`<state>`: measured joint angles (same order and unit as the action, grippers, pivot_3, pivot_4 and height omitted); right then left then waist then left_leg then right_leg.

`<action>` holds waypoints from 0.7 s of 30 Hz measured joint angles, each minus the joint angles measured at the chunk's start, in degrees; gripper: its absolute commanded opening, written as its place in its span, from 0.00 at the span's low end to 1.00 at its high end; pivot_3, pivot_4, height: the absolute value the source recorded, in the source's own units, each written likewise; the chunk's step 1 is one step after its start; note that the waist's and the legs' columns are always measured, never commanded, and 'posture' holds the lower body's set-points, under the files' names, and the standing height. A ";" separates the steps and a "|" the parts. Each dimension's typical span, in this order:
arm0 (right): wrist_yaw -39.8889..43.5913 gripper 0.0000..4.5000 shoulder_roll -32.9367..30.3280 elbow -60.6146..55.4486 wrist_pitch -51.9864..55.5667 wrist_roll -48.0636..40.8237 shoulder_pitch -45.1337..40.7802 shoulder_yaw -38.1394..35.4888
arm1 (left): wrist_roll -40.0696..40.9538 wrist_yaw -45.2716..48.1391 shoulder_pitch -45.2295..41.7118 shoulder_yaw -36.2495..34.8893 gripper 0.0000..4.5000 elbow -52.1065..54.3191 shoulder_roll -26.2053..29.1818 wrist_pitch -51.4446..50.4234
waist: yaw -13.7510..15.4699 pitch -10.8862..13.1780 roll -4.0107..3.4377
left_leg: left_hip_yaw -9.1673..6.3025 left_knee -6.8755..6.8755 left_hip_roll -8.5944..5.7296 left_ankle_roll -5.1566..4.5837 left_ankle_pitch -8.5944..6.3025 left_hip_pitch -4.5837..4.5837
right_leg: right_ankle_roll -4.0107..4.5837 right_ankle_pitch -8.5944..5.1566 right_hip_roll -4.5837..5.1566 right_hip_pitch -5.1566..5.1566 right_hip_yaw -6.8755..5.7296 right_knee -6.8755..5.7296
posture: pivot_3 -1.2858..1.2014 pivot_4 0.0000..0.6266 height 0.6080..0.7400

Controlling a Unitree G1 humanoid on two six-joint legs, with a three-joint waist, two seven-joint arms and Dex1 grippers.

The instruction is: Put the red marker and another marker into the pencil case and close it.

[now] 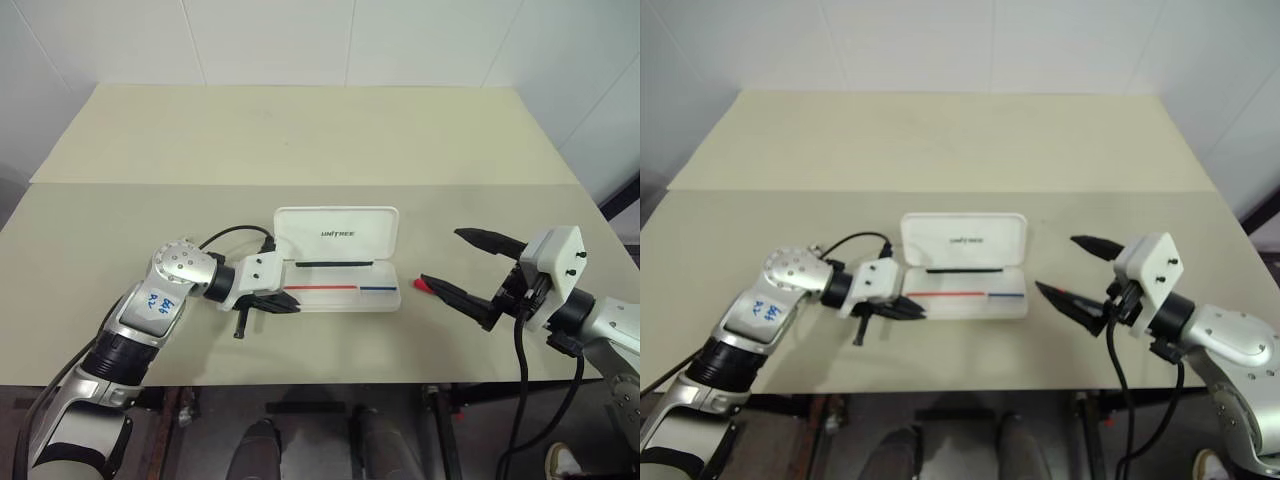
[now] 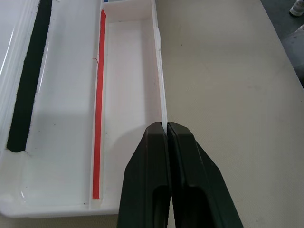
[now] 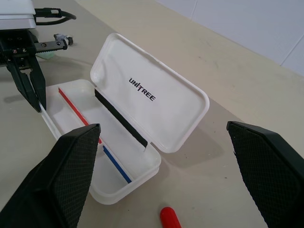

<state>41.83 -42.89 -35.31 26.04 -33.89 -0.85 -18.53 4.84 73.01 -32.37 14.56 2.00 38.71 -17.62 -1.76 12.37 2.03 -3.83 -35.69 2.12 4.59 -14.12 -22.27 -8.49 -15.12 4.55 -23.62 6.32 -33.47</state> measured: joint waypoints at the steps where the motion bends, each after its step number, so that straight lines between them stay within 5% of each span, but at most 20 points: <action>1: -0.02 1.00 0.10 0.00 -0.05 0.03 -0.01 0.09 | 0.12 0.04 0.36 0.00 0.00 0.44 0.19 -0.50 | -0.02 0.00 0.00 | 0.00 0.01 0.00 0.00 0.00 0.00 | 0.00 0.00 0.00 0.00 0.00 0.00 | 0.52 0.24 1.00; 11: -0.18 1.00 1.04 0.06 -1.04 0.82 -0.22 0.86 | 0.54 -0.05 2.45 0.00 0.00 2.78 1.16 -2.54 | -0.11 0.00 0.00 | 0.00 0.03 0.00 0.00 0.00 0.01 | 0.00 0.00 0.00 0.00 0.00 0.01 | 0.52 0.24 1.00; 18: -0.17 1.00 1.36 0.63 -1.29 1.23 -1.24 2.51 | 0.95 -0.32 2.43 0.00 0.50 2.80 1.06 -3.20 | -0.03 0.00 0.00 | 0.00 0.02 0.00 0.00 0.00 0.01 | 0.00 0.00 0.00 0.00 0.00 0.02 | 0.52 0.24 1.00; 21: -0.15 1.00 1.61 1.37 -1.45 1.33 -2.09 2.73 | 1.88 -0.46 2.27 -0.05 0.50 2.99 0.79 -3.60 | -0.02 0.00 0.00 | 0.00 0.02 0.00 0.00 0.00 0.00 | 0.00 0.00 0.00 0.00 0.00 0.02 | 0.52 0.24 1.00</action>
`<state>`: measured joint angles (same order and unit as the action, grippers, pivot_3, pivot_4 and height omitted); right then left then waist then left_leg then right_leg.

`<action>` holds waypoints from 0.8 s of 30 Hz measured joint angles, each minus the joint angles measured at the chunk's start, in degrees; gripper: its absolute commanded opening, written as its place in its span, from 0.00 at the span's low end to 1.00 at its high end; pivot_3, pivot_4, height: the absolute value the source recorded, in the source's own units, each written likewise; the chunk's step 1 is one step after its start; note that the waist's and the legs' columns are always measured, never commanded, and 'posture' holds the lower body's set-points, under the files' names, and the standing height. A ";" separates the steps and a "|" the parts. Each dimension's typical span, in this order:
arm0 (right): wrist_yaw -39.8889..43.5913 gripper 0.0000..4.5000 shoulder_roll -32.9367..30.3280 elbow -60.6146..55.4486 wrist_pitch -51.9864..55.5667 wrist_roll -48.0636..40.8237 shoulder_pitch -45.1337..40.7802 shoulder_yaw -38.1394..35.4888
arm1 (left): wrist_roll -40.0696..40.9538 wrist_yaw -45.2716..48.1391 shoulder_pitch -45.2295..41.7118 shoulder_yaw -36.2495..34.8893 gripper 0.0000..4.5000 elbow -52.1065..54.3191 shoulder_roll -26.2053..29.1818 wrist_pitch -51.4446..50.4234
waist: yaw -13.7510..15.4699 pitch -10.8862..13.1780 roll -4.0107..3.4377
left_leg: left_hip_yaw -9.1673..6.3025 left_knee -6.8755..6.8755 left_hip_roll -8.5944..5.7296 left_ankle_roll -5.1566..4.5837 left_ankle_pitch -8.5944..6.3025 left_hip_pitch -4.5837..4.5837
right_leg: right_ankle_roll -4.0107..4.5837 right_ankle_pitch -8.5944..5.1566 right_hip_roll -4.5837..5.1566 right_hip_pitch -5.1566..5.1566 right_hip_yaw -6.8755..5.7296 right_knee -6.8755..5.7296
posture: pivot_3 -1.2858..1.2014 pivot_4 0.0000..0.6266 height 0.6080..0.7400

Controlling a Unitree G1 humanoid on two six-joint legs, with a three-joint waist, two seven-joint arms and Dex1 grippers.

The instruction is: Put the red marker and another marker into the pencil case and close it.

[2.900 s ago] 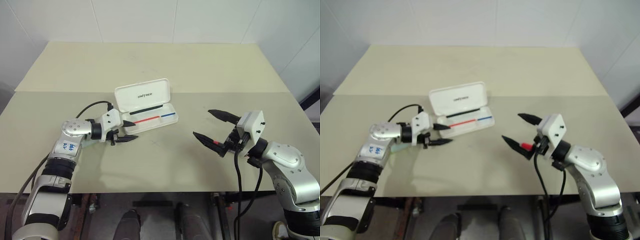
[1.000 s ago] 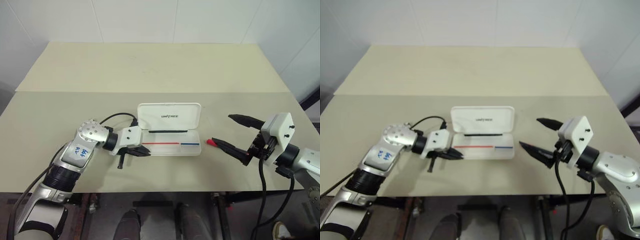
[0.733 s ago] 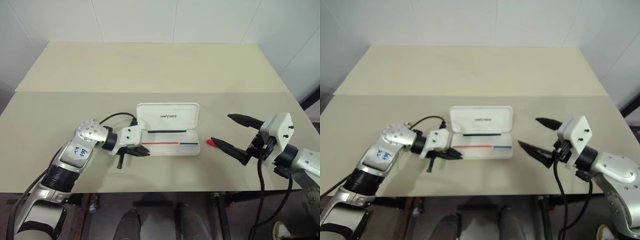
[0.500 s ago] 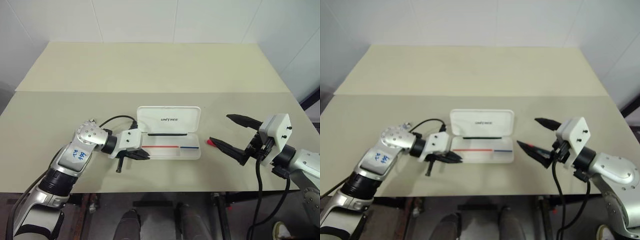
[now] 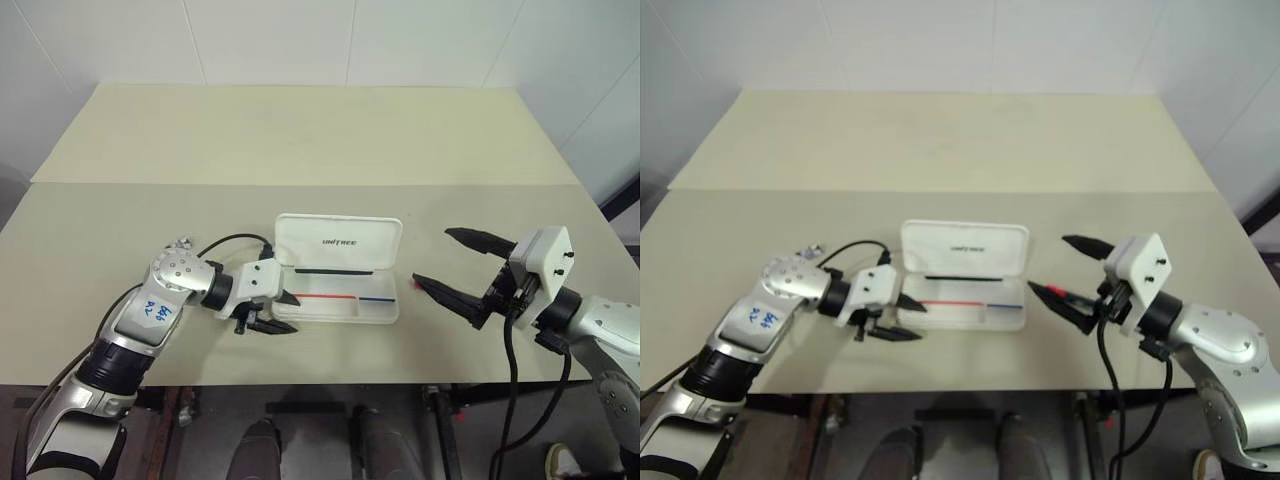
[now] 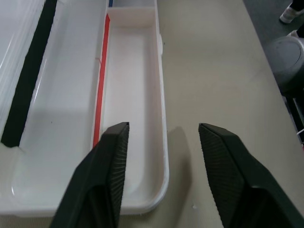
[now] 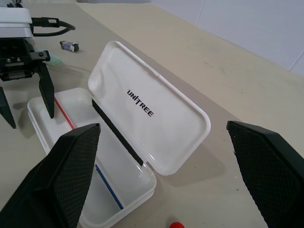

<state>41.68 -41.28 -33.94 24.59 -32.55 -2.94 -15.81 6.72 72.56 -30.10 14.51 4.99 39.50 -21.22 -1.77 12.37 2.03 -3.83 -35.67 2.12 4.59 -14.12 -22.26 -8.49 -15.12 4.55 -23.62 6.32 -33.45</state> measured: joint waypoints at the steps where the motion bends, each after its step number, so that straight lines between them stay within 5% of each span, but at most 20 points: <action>1: 0.07 1.00 0.03 0.19 -0.26 0.05 -0.32 0.18 | 0.52 -0.01 -0.03 -0.10 0.50 0.44 -0.04 -0.62 | 0.00 0.00 0.00 | 0.00 0.00 0.00 0.00 0.00 0.00 | 0.00 0.00 0.00 0.00 0.00 0.00 | 0.52 0.24 1.00; 6: 1.38 1.00 0.13 2.43 -1.19 0.51 -1.31 1.97 | 5.83 0.55 -0.68 -3.56 0.58 4.03 1.49 -5.23 | -0.17 0.00 0.00 | 0.00 0.01 0.00 0.00 0.00 0.01 | 0.00 0.00 0.00 0.00 0.00 -0.03 | 0.52 0.24 1.00; 12: 2.90 1.00 0.30 5.07 -2.04 0.47 -1.36 2.00 | 14.90 2.25 -0.01 -9.97 0.99 8.37 4.70 -10.73 | -0.16 0.00 0.00 | 0.00 0.02 0.00 0.00 0.00 0.01 | 0.00 0.00 0.00 0.00 0.00 -0.02 | 0.52 0.24 1.00; 24: 13.88 1.00 -5.95 19.12 -3.61 1.82 6.44 -0.71 | 18.04 3.88 10.79 -24.28 0.99 -1.98 8.71 6.05 | -0.07 0.00 0.01 | 0.06 -0.11 0.00 0.00 0.00 0.05 | 0.13 0.05 0.01 0.06 0.02 0.06 | 0.52 0.24 1.00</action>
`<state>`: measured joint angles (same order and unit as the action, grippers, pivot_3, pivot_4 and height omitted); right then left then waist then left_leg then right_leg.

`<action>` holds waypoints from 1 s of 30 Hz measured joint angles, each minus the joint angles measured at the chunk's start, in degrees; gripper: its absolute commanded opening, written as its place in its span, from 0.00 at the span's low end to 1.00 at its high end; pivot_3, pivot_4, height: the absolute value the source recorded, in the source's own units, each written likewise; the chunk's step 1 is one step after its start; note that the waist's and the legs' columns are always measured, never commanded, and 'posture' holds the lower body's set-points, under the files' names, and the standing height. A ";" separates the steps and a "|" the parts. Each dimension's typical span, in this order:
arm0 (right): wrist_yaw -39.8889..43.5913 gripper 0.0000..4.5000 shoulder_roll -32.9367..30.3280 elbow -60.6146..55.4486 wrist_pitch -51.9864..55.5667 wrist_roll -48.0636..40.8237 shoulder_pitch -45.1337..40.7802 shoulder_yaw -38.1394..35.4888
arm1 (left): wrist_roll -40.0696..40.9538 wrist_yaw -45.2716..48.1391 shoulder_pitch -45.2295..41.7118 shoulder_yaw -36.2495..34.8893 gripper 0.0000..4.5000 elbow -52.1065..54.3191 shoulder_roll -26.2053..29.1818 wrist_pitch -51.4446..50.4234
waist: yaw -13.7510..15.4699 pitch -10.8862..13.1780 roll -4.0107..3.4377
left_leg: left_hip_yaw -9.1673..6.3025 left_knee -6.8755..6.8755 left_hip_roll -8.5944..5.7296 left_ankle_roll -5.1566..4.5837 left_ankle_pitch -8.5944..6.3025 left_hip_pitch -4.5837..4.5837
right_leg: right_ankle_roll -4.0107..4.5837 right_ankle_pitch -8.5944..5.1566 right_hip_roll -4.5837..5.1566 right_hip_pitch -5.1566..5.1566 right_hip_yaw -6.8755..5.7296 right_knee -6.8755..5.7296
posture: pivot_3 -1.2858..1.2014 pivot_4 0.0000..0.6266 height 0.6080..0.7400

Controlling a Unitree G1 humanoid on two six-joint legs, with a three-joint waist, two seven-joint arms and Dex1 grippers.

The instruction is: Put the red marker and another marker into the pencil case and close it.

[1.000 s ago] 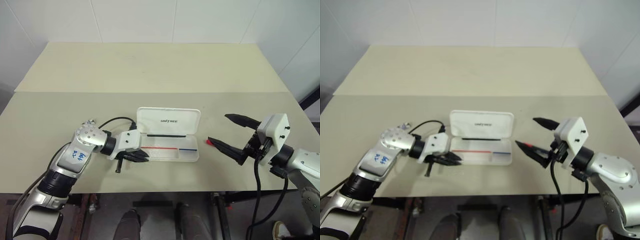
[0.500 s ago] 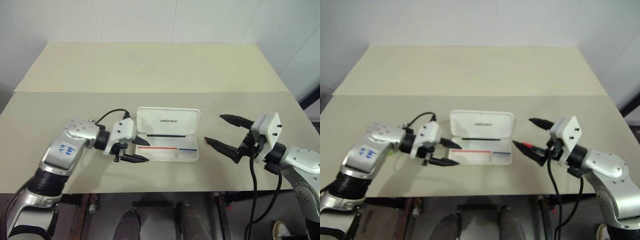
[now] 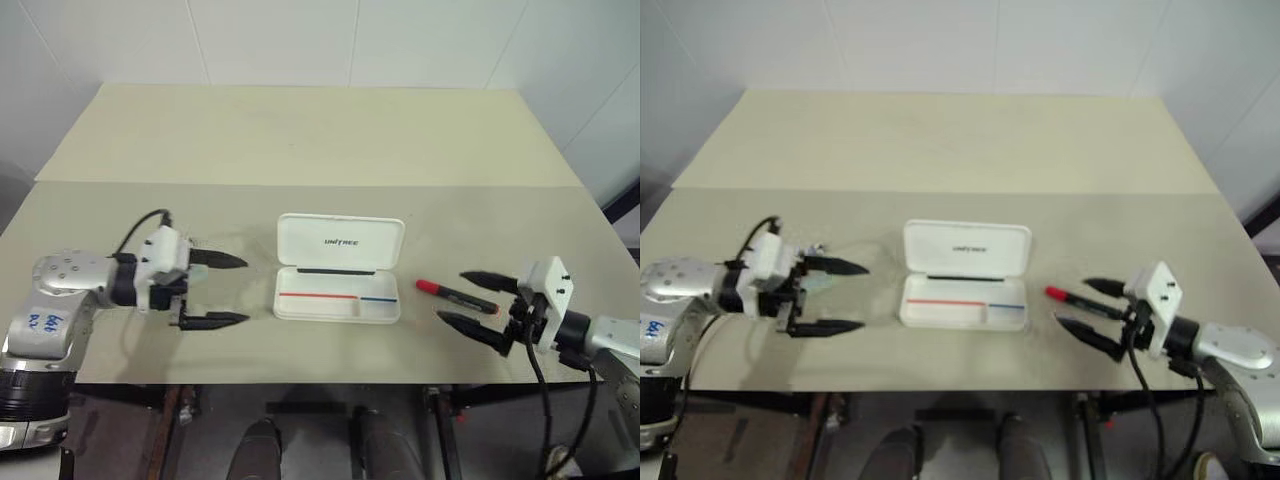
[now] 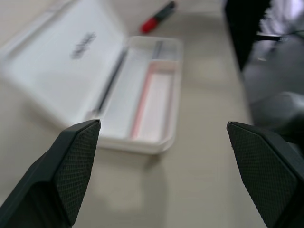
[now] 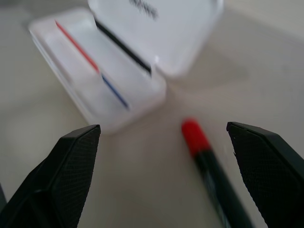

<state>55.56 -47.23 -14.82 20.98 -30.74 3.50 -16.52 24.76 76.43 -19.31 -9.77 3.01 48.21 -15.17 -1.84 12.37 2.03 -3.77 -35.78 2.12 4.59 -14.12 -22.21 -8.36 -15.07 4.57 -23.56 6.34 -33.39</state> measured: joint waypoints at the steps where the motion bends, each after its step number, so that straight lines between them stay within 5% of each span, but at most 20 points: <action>1: 0.98 1.00 -0.22 1.66 -0.73 0.53 -0.15 0.07 | 0.00 0.19 0.00 -0.08 0.99 -0.88 0.06 1.12 | -0.07 0.00 0.00 | 0.00 -0.02 0.00 0.00 0.00 -0.01 | 0.02 0.02 0.00 0.01 0.00 0.02 | 0.52 0.24 1.00; 20: 12.51 1.00 -0.82 27.70 -11.17 9.38 -14.17 7.99 | 2.09 2.15 -4.61 -0.44 0.99 -3.83 0.62 3.36 | -1.39 0.01 -0.01 | 0.01 0.00 0.00 0.00 0.00 0.02 | -0.11 0.03 0.00 -0.01 0.01 -0.14 | 0.52 0.24 1.00; 24: 13.74 0.80 -0.68 31.48 -12.62 10.14 -15.84 8.98 | 2.16 2.09 -4.79 -0.44 1.00 -3.85 0.61 3.38 | -1.43 0.01 -0.02 | 0.01 -0.01 0.00 0.00 0.00 0.04 | -0.11 0.03 -0.01 -0.01 0.01 -0.18 | 0.52 0.24 1.00; 30: 14.52 0.31 -0.61 35.01 -14.02 10.52 -17.55 9.14 | 2.17 2.11 -4.80 -0.44 1.00 -4.09 0.61 3.76 | -1.43 0.01 -0.02 | 0.01 0.00 0.00 0.00 0.00 0.05 | -0.11 0.02 -0.01 -0.01 0.01 -0.20 | 0.52 0.24 1.00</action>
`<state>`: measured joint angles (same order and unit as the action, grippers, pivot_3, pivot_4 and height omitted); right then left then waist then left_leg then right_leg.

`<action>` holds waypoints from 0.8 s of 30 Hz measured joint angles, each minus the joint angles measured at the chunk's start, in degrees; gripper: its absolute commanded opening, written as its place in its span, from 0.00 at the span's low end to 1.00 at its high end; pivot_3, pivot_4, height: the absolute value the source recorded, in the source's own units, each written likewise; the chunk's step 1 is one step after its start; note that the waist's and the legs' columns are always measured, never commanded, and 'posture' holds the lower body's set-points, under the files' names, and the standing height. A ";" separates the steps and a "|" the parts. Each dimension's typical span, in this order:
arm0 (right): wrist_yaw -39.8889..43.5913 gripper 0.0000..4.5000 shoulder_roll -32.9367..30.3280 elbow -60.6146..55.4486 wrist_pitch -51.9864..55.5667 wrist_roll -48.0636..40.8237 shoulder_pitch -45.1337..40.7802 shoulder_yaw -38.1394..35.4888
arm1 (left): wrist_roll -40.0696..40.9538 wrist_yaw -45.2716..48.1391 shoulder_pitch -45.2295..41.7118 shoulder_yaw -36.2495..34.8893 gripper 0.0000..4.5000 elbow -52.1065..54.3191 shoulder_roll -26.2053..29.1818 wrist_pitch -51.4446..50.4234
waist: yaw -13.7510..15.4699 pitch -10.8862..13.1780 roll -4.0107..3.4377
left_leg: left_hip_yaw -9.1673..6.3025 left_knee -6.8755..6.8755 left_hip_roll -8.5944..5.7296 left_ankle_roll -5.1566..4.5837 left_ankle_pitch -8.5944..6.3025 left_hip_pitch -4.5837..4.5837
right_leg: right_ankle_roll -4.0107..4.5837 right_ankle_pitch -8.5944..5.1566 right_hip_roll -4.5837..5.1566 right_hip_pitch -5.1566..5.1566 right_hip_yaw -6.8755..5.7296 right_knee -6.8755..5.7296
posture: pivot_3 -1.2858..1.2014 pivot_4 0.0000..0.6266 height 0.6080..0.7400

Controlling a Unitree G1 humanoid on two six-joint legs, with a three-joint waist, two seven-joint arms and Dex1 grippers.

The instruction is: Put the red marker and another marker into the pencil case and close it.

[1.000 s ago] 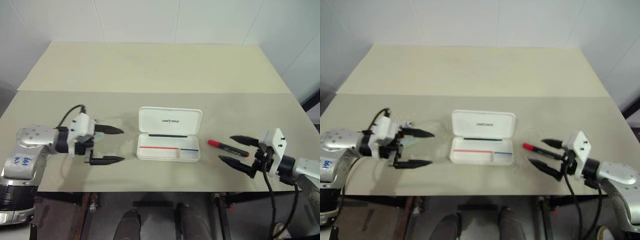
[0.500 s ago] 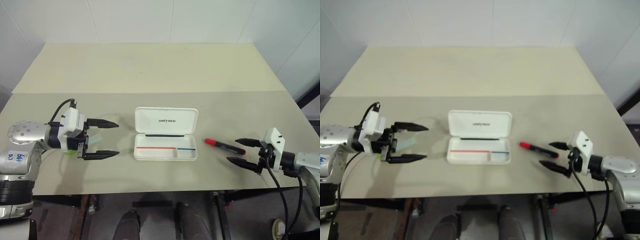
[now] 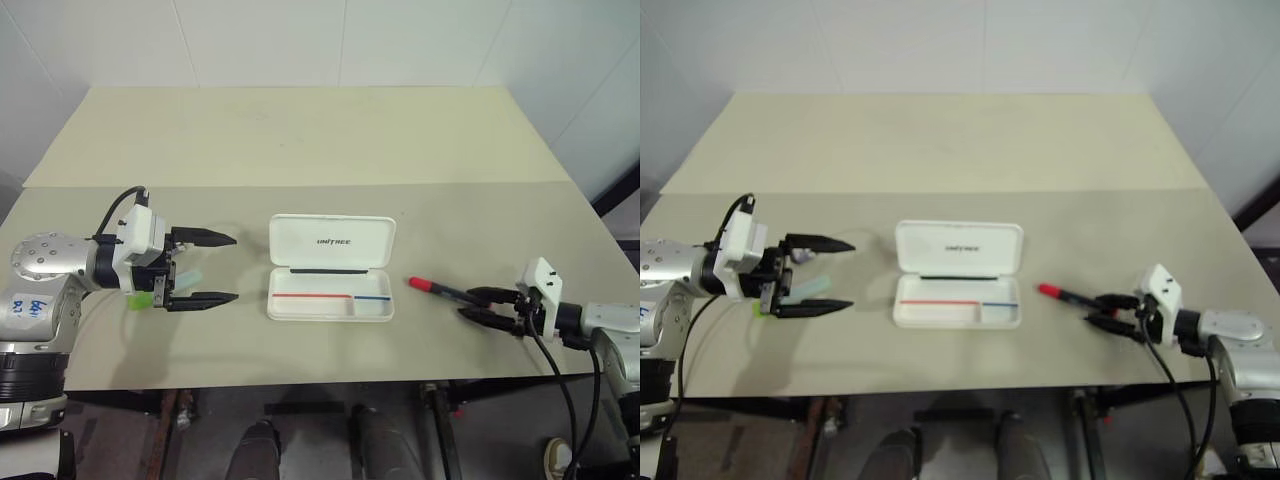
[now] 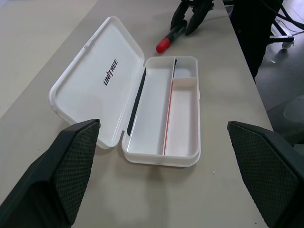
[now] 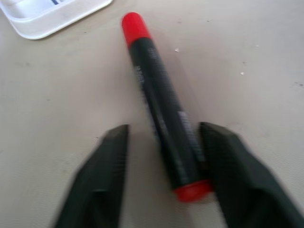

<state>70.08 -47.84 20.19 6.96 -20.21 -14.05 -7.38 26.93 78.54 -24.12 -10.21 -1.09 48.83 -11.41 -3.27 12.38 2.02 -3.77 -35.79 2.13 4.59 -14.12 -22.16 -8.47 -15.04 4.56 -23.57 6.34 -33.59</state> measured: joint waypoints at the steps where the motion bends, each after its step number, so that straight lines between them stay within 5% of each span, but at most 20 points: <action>1: 0.20 0.23 0.10 0.18 -0.22 0.02 -0.23 0.20 | 0.00 -0.01 -0.01 0.00 1.00 -0.09 0.00 0.19 | 0.00 0.00 0.00 | 0.00 0.00 0.00 0.00 0.00 0.00 | 0.00 0.00 0.00 0.00 0.00 0.00 | 0.52 0.24 1.00; 3: 0.37 0.14 0.62 0.19 -0.44 0.06 -0.56 0.35 | -0.01 -0.06 -0.01 0.00 1.00 -0.22 -0.01 0.57 | -0.01 0.00 0.00 | 0.00 -0.01 0.00 0.00 0.00 0.00 | -0.01 0.00 0.00 0.00 0.00 -0.02 | 0.52 0.24 1.00; 13: -0.95 0.14 0.44 -2.15 -0.61 1.07 -0.48 0.27 | -0.11 -0.23 0.04 0.06 1.00 -0.62 -0.42 1.69 | 0.01 0.01 -0.02 | 0.00 -0.09 0.00 0.00 0.00 0.00 | -0.01 0.01 0.00 0.00 0.01 -0.09 | 0.52 0.24 1.00; 24: -1.59 0.14 -5.83 -29.29 13.67 -6.44 -0.60 -1.86 | -0.30 -0.20 0.36 -0.12 1.00 -4.12 -0.34 4.69 | 0.07 0.07 -0.11 | 0.00 -0.11 0.00 0.01 0.00 -0.02 | -0.01 -0.01 0.00 -0.02 0.01 -0.09 | 0.52 0.24 1.00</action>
<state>68.48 -53.67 -9.09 20.63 -26.66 -14.65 -9.24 26.62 78.34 -23.75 -10.33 -5.21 48.49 -6.72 -3.20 12.44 1.91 -3.77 -35.90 2.13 4.60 -14.12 -22.19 -8.48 -15.05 4.56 -23.59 6.35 -33.67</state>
